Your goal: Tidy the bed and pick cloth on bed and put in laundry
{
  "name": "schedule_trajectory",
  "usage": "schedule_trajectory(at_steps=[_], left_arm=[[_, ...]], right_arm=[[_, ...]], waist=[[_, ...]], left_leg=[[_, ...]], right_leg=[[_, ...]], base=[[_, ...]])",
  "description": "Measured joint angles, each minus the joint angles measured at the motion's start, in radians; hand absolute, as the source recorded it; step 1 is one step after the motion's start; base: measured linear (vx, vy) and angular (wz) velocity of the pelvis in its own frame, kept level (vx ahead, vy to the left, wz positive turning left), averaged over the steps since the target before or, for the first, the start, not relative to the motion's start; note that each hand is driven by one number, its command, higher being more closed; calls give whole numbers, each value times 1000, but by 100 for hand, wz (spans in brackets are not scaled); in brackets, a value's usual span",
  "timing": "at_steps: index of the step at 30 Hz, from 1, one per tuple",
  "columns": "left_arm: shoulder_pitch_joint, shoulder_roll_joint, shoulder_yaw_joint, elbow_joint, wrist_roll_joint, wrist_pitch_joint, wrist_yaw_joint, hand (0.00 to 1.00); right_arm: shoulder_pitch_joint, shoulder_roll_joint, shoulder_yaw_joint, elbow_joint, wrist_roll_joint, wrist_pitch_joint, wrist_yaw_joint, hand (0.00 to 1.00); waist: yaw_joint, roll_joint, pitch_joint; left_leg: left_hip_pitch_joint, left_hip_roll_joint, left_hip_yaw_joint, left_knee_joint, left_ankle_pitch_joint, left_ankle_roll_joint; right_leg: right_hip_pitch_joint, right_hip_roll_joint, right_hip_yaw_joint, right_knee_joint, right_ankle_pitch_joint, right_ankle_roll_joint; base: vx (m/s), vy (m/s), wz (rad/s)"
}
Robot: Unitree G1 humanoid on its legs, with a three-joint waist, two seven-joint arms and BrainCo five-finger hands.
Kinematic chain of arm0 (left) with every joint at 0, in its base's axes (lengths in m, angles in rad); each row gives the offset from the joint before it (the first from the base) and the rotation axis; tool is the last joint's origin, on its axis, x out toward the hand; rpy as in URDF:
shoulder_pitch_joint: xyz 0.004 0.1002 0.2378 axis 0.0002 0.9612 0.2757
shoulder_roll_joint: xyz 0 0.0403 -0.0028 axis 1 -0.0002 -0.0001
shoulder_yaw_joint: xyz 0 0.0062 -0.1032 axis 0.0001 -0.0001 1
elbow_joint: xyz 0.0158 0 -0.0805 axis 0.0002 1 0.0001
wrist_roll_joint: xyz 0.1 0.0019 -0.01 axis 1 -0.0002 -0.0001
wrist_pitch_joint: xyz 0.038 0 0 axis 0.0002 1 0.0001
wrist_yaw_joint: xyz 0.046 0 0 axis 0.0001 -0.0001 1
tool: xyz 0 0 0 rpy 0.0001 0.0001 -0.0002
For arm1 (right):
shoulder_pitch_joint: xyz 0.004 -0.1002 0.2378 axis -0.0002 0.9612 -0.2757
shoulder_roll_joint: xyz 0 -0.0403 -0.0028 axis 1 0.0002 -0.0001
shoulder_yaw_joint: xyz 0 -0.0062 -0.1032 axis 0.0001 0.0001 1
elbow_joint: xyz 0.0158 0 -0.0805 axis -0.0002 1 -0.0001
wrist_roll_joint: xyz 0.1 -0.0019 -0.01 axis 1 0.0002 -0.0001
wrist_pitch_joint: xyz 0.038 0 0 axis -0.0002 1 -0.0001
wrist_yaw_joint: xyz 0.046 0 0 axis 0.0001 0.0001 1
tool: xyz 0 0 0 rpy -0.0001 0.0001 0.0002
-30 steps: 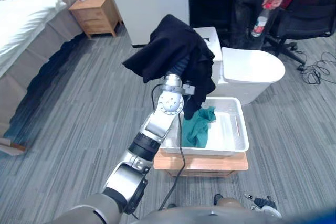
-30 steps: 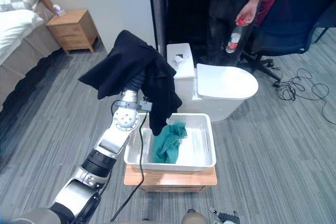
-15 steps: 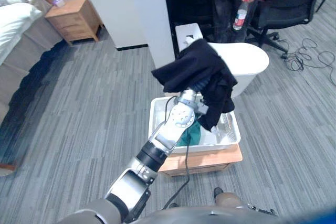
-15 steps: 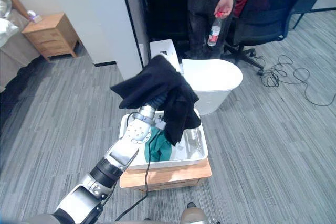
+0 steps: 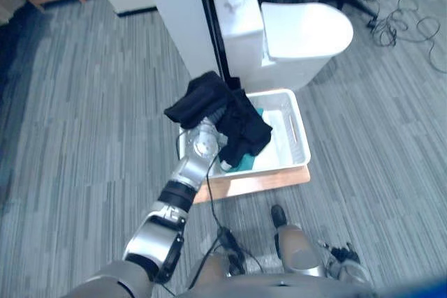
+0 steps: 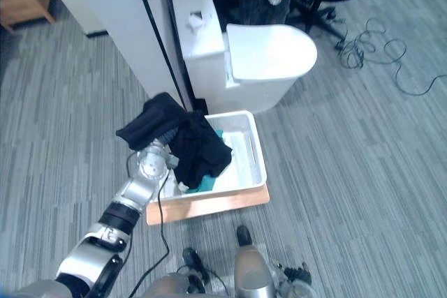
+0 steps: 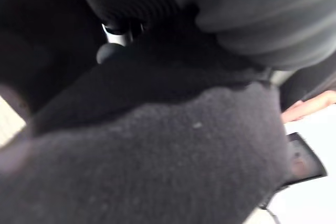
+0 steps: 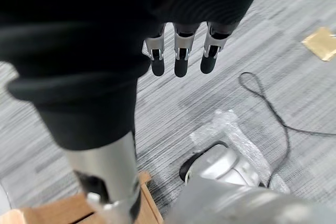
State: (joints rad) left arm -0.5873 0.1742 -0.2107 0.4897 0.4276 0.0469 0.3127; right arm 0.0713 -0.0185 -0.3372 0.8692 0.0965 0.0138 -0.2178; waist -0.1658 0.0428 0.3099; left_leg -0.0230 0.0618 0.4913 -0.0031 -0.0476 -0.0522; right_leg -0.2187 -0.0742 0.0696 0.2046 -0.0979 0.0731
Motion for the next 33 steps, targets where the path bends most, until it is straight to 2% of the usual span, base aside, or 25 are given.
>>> schedule_trajectory(at_steps=[2,5,7,10,14,17,20,23,24,27,30,31,33], left_arm=[[-34,40,-23,2,31,7,-2,100],[-74,108,-82,1,65,2,-34,100],[-79,150,-127,1,67,-16,-79,100],[-74,188,-155,-5,64,-36,-146,100],[21,248,-174,-59,62,-57,-205,100],[126,290,-218,-143,43,-64,-260,100],[216,314,-302,-218,16,-83,-307,100],[260,324,-378,-238,15,-108,-359,100],[294,347,-410,-256,6,-127,-397,100],[348,397,-427,-319,-39,-141,-455,100],[365,402,-415,-358,-75,-147,-479,100],[376,402,-411,-361,-94,-149,-479,0],[379,400,-408,-360,-94,-149,-476,0]], right_arm=[[-9,1,5,-28,2,-5,-7,0],[-39,-1,9,-41,11,-9,-11,0],[-49,-5,9,-68,11,-13,-10,0],[-68,-24,30,-66,10,-13,0,0],[-42,-31,39,-76,7,-32,24,0],[28,-25,59,-81,-38,-30,14,0],[34,-52,50,-53,-72,-24,18,0],[33,-78,54,-13,-83,-23,35,0],[14,-89,51,24,-84,-22,45,0],[-7,-112,52,79,-120,-22,70,0],[-10,-127,52,120,-121,-22,90,0],[-21,-128,53,143,-121,-22,98,0],[-31,-128,53,164,-121,-24,102,0]], waist=[[5,3,19],[9,27,36],[8,52,56],[4,68,65],[-27,88,76],[-46,113,88],[-66,141,102],[-77,157,101],[-99,166,100],[-121,179,100],[-139,198,100],[-153,201,98],[-165,202,98]], left_leg=[[-21,-1,11,7,0,0],[-61,-8,30,8,0,0],[-71,-12,53,6,0,0],[-95,-13,79,7,0,0],[-99,-16,127,8,-1,-3],[-98,-21,153,9,-1,-3],[-85,-32,160,30,-1,-3],[-54,-38,158,32,-2,-4],[-49,-40,156,33,-2,-4],[-50,-45,151,33,-2,-4],[-51,-46,116,41,-2,-3],[-52,-46,98,41,-2,-3],[-57,-46,89,42,-2,-3]], right_leg=[[-28,-2,5,12,0,0],[-81,-6,25,25,2,0],[-99,-8,36,26,3,2],[-124,-10,45,26,4,2],[-137,-11,58,26,4,2],[-138,-13,68,21,4,2],[-121,-28,81,16,4,2],[-85,-34,83,2,4,2],[-79,-36,84,0,4,2],[-70,-39,98,-40,23,19],[-48,-43,99,-85,48,25],[-46,-43,99,-92,53,26],[-46,-43,99,-105,63,29]], base=[[-51,-18,-12],[-24,4,-14],[20,35,-16],[44,37,-8],[65,40,-15],[93,55,-17],[51,53,-8],[45,49,-5],[22,32,-1],[7,12,-14],[-5,-1,-5],[0,0,0],[-54,-38,-2]])
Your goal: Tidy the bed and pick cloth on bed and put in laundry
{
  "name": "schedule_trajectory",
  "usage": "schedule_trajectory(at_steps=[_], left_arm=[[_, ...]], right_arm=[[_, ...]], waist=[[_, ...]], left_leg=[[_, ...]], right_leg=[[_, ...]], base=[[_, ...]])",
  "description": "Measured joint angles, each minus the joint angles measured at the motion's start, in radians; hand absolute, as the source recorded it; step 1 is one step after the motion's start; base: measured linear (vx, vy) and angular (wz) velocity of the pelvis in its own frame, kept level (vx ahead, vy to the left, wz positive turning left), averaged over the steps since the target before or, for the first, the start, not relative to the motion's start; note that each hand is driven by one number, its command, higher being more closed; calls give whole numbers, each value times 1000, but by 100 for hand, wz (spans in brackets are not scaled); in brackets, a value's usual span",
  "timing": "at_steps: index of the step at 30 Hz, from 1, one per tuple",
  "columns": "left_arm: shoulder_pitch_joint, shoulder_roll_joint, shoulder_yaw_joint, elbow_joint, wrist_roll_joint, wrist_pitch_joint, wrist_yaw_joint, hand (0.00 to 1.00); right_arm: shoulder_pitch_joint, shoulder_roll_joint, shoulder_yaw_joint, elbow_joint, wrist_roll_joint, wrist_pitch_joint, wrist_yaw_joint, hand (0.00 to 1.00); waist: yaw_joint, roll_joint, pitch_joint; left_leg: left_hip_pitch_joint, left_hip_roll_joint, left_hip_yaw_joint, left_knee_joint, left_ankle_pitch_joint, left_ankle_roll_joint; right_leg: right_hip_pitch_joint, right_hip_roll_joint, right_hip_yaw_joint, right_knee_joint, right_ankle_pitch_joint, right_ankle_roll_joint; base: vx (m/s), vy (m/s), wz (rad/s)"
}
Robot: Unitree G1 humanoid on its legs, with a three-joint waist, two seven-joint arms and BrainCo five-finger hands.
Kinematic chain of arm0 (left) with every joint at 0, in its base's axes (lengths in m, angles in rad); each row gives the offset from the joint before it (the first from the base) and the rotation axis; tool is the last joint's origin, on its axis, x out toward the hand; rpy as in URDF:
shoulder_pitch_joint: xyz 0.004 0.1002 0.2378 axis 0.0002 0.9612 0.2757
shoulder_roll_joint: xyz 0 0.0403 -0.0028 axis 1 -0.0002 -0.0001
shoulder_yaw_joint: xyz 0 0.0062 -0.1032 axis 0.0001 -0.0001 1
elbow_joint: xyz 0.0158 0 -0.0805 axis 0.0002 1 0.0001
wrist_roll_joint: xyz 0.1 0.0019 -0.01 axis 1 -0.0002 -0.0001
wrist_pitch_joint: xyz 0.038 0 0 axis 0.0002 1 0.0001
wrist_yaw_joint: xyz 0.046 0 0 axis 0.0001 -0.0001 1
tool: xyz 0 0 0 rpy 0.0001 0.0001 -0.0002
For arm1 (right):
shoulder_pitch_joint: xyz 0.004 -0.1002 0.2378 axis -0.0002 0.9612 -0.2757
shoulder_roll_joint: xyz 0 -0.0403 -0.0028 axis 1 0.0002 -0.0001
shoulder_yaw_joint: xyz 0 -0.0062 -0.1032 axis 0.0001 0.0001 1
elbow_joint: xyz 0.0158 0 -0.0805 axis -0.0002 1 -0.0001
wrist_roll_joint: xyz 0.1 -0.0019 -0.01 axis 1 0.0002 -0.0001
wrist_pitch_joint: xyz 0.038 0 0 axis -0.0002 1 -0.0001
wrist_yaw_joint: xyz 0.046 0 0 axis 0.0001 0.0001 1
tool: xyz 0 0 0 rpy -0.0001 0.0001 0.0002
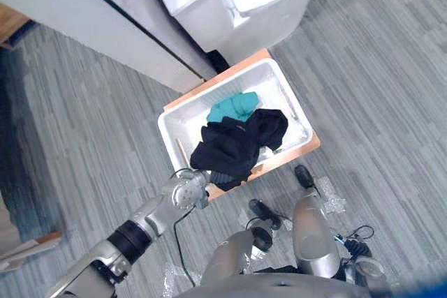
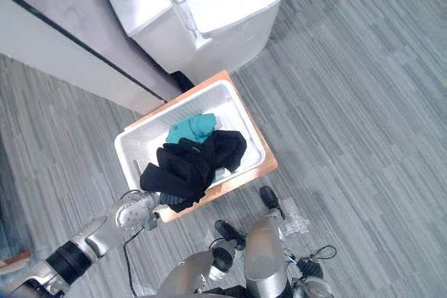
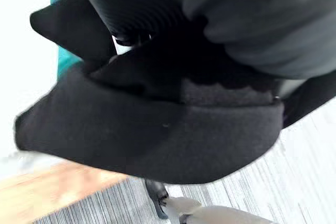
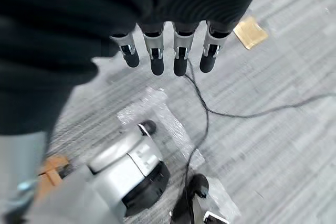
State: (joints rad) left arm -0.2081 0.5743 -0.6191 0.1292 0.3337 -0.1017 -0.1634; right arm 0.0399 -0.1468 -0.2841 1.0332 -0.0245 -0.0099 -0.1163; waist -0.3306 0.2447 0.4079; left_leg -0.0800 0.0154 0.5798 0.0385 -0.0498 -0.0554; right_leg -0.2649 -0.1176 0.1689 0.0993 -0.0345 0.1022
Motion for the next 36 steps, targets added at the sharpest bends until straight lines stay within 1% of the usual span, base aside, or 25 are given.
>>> schedule_trajectory(at_steps=[1,3,5,7,8,10,11,12,13,14,17,18,19,21,22,23,25,27,28,29,33,36], left_arm=[[0,-6,11,0,2,0,11,0],[0,-31,50,2,11,6,32,0],[-2,-67,109,5,19,19,83,0],[-7,-77,139,13,40,25,103,0],[-8,-84,172,28,54,32,124,0],[-16,-100,235,138,77,27,158,0],[-29,-112,276,274,122,37,188,0],[-30,-118,290,327,151,53,211,0],[-36,-122,316,410,176,76,236,0],[-37,-123,323,458,205,72,254,0],[-49,-131,350,537,209,77,278,0],[-52,-132,372,570,209,78,284,0],[-57,-136,398,598,208,83,290,0],[-63,-142,424,608,208,93,296,0],[-63,-157,452,611,207,98,301,0],[-63,-168,459,612,207,98,303,0],[-62,-205,464,638,206,97,312,0],[-57,-221,465,644,205,97,323,0],[-56,-223,465,643,202,97,325,0],[-58,-223,465,642,201,97,325,0],[-103,-211,476,629,186,99,361,0],[-184,-184,496,587,163,102,393,0]], right_arm=[[-4,-1,0,7,0,-5,1,0],[-4,-1,0,10,0,-8,0,0],[-4,-2,0,12,1,-9,0,0],[-4,-2,0,12,1,-9,0,0],[-4,-2,0,12,1,-9,-1,0],[-3,-3,0,12,1,-8,-2,0],[0,-2,2,9,1,-7,-7,0],[3,-2,6,4,1,-6,-14,0],[11,-3,19,-7,1,-6,-27,0],[22,-3,22,-19,1,-6,-41,0],[33,-3,33,-35,1,-6,-62,0],[36,-2,41,-39,1,-7,-74,0],[38,-2,44,-45,2,-7,-84,0],[42,-1,51,-50,2,-6,-90,0],[46,0,62,-56,2,-2,-103,0],[46,0,62,-56,2,-1,-108,0],[48,0,62,-56,3,2,-124,0],[47,2,72,-57,3,1,-125,0],[45,10,83,-65,3,1,-126,0],[43,16,85,-70,4,0,-129,0],[42,24,87,-74,5,-7,-144,0],[43,26,87,-74,5,-8,-152,0]], waist=[[-6,2,0],[-7,3,0],[-6,4,1],[-5,4,1],[-6,6,0],[-6,10,-1],[-4,10,0],[-3,10,0],[3,10,0],[16,10,0],[30,9,-1],[35,8,-1],[46,8,-2],[54,4,-5],[72,-2,-12],[79,-4,-16],[102,-11,-43],[110,-19,-61],[123,-24,-73],[128,-25,-78],[135,-29,-98],[151,-32,-100]], left_leg=[[-7,1,-18,0,0,0],[-12,1,-43,-2,0,0],[-12,2,-69,-4,0,0],[-12,2,-81,-10,0,0],[-9,3,-100,-26,0,0],[-7,4,-116,-55,2,4],[-8,4,-117,-67,13,20],[-7,5,-116,-71,16,23],[-9,8,-114,-74,15,21],[-8,10,-111,-75,17,18],[-8,18,-108,-81,25,10],[-6,22,-106,-92,33,8],[-7,28,-103,-96,38,6],[-6,34,-102,-104,48,4],[-6,43,-99,-107,54,-1],[-7,46,-99,-107,54,-1],[-6,57,-93,-107,58,-7],[-6,61,-88,-107,63,-15],[-5,62,-84,-107,63,-15],[-4,63,-82,-107,63,-15],[6,62,-91,-106,64,-16],[4,63,-92,-107,65,-19]], right_leg=[[0,0,-1,-13,9,0],[1,1,-2,-27,20,4],[4,2,-8,-34,32,4],[4,4,-12,-36,38,4],[5,8,-19,-46,48,5],[9,14,-28,-72,69,5],[16,16,-33,-95,87,4],[17,17,-34,-102,91,-1],[19,19,-34,-112,98,-3],[23,20,-35,-123,104,1],[27,25,-43,-133,108,2],[23,31,-45,-134,115,-6],[21,37,-46,-134,119,-4],[17,45,-50,-133,122,-8],[15,53,-53,-133,123,-11],[15,56,-56,-132,123,-11],[15,64,-68,-129,121,-14],[17,65,-81,-123,119,-18],[17,67,-83,-121,116,-23],[18,67,-85,-120,115,-23],[35,63,-100,-115,109,-32],[30,63,-103,-106,108,-33]], base=[[-71,-45,1],[-82,-53,3],[-108,-64,6],[-89,-48,6],[-114,-57,8],[-117,-62,8],[-94,-60,6],[-101,-77,4],[-63,-77,-3],[-49,-79,-5],[-5,-75,0],[34,-85,-4],[37,-78,-5],[58,-61,-4],[73,-50,-4],[81,-40,-2],[77,-28,2],[47,-23,10],[20,-20,10],[1,-16,8],[-34,-13,12],[-60,-30,4]])
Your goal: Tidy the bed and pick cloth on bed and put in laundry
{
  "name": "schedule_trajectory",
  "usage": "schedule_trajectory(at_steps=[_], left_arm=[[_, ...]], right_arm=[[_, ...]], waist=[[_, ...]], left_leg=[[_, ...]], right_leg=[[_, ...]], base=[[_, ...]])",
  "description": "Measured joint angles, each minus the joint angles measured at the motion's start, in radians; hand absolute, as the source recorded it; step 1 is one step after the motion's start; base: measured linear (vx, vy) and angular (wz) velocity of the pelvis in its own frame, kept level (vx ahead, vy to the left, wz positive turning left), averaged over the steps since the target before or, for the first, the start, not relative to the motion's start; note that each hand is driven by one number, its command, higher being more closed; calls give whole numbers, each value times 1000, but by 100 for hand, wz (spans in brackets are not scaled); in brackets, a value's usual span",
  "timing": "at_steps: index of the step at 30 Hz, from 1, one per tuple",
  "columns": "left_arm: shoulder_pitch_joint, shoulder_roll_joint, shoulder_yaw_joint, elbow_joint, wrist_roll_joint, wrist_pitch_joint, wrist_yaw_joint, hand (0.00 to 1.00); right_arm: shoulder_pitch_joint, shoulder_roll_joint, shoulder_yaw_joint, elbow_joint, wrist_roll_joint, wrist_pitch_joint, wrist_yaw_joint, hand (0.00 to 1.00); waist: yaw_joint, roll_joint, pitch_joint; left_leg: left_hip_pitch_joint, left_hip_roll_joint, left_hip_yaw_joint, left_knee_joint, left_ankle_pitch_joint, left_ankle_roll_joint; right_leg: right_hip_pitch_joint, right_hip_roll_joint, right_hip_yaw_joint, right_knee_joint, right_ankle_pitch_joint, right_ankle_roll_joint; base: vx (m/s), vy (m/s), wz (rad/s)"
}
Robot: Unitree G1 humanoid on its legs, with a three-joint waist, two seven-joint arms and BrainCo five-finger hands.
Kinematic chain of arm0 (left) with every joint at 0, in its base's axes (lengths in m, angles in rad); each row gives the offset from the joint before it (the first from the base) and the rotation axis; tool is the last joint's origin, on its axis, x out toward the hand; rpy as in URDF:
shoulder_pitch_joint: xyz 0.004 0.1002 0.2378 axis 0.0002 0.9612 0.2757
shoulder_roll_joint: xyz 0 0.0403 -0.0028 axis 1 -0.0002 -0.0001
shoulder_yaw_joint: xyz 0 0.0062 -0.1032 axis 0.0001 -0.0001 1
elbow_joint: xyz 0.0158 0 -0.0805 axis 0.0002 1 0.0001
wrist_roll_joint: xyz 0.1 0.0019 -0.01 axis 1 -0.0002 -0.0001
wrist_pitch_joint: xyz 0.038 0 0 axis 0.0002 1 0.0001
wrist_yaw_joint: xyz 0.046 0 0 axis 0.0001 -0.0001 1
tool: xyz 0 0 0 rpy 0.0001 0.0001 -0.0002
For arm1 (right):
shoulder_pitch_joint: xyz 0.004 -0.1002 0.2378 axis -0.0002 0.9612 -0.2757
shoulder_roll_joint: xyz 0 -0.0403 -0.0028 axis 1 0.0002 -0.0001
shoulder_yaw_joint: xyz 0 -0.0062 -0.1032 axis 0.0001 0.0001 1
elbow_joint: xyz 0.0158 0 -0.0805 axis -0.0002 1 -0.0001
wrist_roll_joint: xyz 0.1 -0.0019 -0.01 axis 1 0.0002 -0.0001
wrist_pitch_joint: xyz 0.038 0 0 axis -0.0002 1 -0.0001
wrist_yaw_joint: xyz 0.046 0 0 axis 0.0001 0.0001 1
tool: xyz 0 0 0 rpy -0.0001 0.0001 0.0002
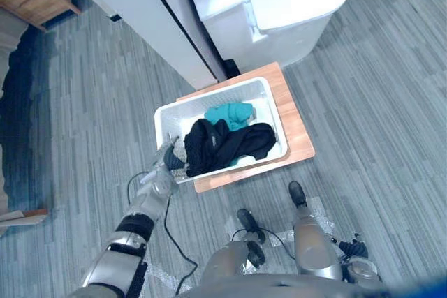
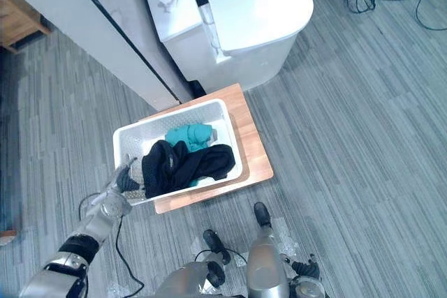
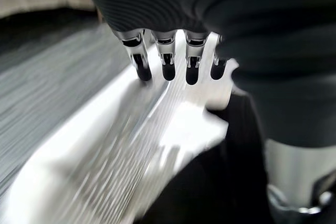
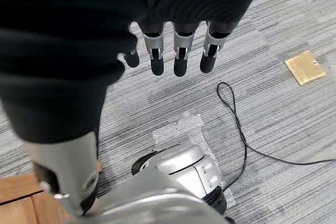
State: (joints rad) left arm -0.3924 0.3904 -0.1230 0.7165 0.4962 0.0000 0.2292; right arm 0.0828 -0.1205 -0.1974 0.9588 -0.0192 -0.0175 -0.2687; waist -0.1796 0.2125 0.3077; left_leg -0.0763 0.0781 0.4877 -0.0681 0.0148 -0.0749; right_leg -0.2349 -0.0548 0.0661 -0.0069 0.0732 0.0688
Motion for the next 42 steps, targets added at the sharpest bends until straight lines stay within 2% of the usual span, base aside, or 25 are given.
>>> schedule_trajectory(at_steps=[4,8,12,17,19,21,22,25,26,29,32,37,42], left_arm=[[-155,52,36,-46,-59,-2,69,0],[-297,58,64,-70,-128,-6,133,0],[-385,43,67,-67,-213,-8,172,0],[-397,-32,131,-44,-349,-14,200,0],[-388,-7,152,-77,-394,-8,203,0],[-359,39,176,-171,-471,-65,202,0],[-337,113,181,-278,-569,-135,195,0],[-335,177,281,-310,-720,-202,192,0],[-335,178,325,-289,-771,-206,194,0],[-334,174,341,-210,-802,-202,196,0],[-333,161,341,-109,-804,-179,208,0],[-212,65,342,-20,-782,-127,192,0],[-7,-39,343,20,-738,-90,159,0]], right_arm=[[2,3,0,-2,1,-1,-9,0],[3,5,-1,-3,5,-2,-12,0],[3,17,-5,-2,5,-10,-19,0],[13,29,-5,-2,5,-10,-21,0],[48,27,12,-38,5,-12,-19,0],[102,26,26,-92,6,-13,-8,0],[140,18,58,-121,6,-13,10,0],[168,22,70,-106,3,-9,44,0],[174,16,86,-106,-2,-5,55,0],[174,3,112,-105,-4,1,75,0],[173,-1,133,-104,-5,1,75,0],[167,-7,156,-95,-5,5,68,0],[167,-2,172,-71,-5,11,66,0]], waist=[[5,-4,-1],[5,-9,-2],[3,-37,-12],[9,-78,-28],[20,-89,-32],[30,-99,-37],[37,-114,-44],[34,-134,-80],[34,-137,-98],[33,-138,-116],[30,-143,-126],[28,-150,-129],[34,-174,-150]], left_leg=[[-3,2,0,0,1,-1],[-2,3,-1,0,6,7],[6,8,0,-1,10,12],[45,13,-1,-4,10,12],[67,13,0,-15,9,11],[79,13,-3,-17,7,9],[84,14,-10,-18,-1,0],[95,15,-33,-19,5,9],[96,15,-40,-22,5,9],[97,13,-65,-23,6,10],[101,12,-84,-27,7,9],[126,11,-90,-28,5,6],[129,13,-112,-28,4,5]], right_leg=[[-5,0,-4,11,-3,-3],[-7,1,-7,21,-7,-7],[-6,7,-10,36,-19,-17],[23,10,-24,65,-46,-21],[43,10,-27,65,-50,-21],[56,10,-32,65,-55,-19],[66,10,-41,64,-60,-18],[89,9,-59,53,-65,-19],[101,7,-69,40,-64,-18],[124,2,-89,16,-61,-15],[144,1,-110,-2,-58,-15],[185,1,-121,-27,-54,-15],[198,4,-132,-36,-54,-15]], base=[[-32,-18,4],[9,3,0],[49,3,-1],[30,-1,7],[-5,0,7],[-6,-1,10],[8,-1,16],[31,2,22],[52,11,22],[44,9,28],[37,0,14],[42,8,5],[-4,-6,6]])
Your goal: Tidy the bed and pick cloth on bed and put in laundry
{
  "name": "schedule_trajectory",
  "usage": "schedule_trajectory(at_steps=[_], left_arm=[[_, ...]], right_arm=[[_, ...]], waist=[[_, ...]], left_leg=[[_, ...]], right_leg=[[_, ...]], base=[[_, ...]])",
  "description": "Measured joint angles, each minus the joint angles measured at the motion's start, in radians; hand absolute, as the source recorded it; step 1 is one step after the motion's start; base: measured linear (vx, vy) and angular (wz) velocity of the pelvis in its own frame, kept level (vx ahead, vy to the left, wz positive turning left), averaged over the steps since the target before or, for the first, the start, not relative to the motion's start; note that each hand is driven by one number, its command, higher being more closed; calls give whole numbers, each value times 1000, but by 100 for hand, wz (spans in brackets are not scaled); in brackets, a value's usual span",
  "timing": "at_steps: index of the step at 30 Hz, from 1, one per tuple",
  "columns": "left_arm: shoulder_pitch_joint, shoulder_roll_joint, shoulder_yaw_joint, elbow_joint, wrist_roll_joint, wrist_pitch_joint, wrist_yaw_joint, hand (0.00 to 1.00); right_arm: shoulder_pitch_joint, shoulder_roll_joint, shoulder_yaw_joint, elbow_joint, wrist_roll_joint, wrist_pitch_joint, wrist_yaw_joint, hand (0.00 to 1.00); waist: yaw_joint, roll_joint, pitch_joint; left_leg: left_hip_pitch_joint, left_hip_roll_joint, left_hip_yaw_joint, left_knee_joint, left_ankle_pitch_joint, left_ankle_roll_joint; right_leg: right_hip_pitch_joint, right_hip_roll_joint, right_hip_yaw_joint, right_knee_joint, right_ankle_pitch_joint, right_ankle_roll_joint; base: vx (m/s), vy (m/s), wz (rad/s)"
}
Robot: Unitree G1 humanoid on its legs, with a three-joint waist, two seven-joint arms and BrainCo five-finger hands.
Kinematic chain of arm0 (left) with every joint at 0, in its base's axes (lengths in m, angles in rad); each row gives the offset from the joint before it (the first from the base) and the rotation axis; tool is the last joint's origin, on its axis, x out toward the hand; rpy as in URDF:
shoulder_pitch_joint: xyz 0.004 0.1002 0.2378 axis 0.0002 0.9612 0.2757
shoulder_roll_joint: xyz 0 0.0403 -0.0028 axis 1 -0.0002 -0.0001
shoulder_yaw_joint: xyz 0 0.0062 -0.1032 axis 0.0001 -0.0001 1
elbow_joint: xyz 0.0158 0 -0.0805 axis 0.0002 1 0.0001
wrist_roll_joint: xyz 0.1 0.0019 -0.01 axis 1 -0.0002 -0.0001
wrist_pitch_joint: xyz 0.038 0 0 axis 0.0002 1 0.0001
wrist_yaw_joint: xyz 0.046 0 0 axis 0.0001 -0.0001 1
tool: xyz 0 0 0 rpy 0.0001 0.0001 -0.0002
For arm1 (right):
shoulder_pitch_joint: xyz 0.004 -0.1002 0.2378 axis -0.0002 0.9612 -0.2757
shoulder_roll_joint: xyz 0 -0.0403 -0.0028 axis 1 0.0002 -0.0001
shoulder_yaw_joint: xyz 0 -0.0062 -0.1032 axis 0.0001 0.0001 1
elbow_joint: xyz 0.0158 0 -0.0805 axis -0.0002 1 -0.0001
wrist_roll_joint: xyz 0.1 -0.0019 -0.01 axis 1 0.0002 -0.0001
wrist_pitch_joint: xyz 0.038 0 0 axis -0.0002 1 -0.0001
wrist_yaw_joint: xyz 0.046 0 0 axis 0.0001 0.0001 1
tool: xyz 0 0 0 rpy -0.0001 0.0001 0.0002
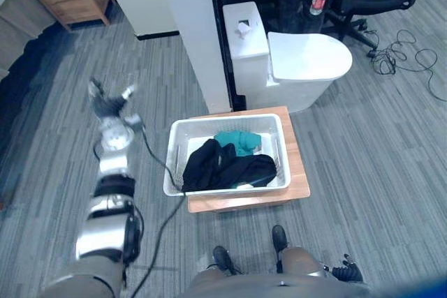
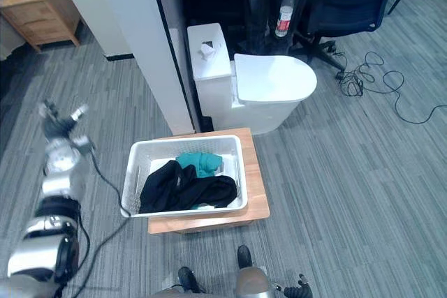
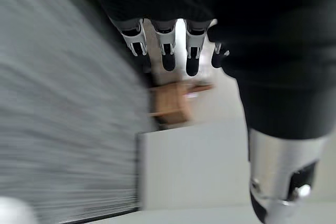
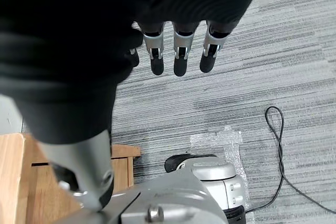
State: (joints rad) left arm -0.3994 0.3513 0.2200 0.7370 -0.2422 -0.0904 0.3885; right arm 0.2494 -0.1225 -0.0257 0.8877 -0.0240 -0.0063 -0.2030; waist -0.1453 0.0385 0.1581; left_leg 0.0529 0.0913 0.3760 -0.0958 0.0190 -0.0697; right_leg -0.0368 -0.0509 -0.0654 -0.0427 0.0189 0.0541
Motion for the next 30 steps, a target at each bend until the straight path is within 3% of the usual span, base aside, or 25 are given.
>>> schedule_trajectory(at_steps=[7,8,11,12,16,24,30], left_arm=[[403,-208,4,17,58,36,-61,0],[442,-232,-4,70,73,41,-69,0],[500,-262,-22,156,103,46,-84,0],[518,-277,-28,194,125,46,-93,0],[532,-290,-48,238,159,49,-123,0],[524,-300,-78,273,286,64,-180,0],[486,-294,-181,306,354,64,-231,0]], right_arm=[[39,-4,38,-72,0,30,13,0],[28,-5,25,-34,0,21,25,0],[-22,0,-8,63,1,30,40,0],[-30,-5,-11,74,1,34,40,0],[-50,-2,-40,96,10,35,41,0],[-81,8,-45,133,14,35,46,0],[-98,8,-45,151,14,36,63,0]], waist=[[37,-41,-46],[52,-44,-47],[60,-43,-51],[72,-33,-59],[81,-15,-77],[81,-19,-89],[79,-21,-90]], left_leg=[[5,0,-2,0,0,1],[13,0,-2,0,0,1],[30,0,-4,0,-1,1],[34,0,-3,-1,-2,-1],[37,0,-5,-1,-5,-5],[49,5,-2,-2,-7,-7],[53,6,4,-1,-10,-6]], right_leg=[[19,3,2,-33,14,-2],[29,4,2,-36,15,-2],[46,4,1,-45,15,-2],[49,5,2,-47,15,-2],[52,7,5,-47,16,-1],[62,13,11,-50,15,1],[62,14,24,-50,16,0]], base=[[-5,-2,1],[0,0,0],[-18,-14,3],[-32,-18,-3],[-6,-5,-1],[1,-2,-1],[15,9,-3]])
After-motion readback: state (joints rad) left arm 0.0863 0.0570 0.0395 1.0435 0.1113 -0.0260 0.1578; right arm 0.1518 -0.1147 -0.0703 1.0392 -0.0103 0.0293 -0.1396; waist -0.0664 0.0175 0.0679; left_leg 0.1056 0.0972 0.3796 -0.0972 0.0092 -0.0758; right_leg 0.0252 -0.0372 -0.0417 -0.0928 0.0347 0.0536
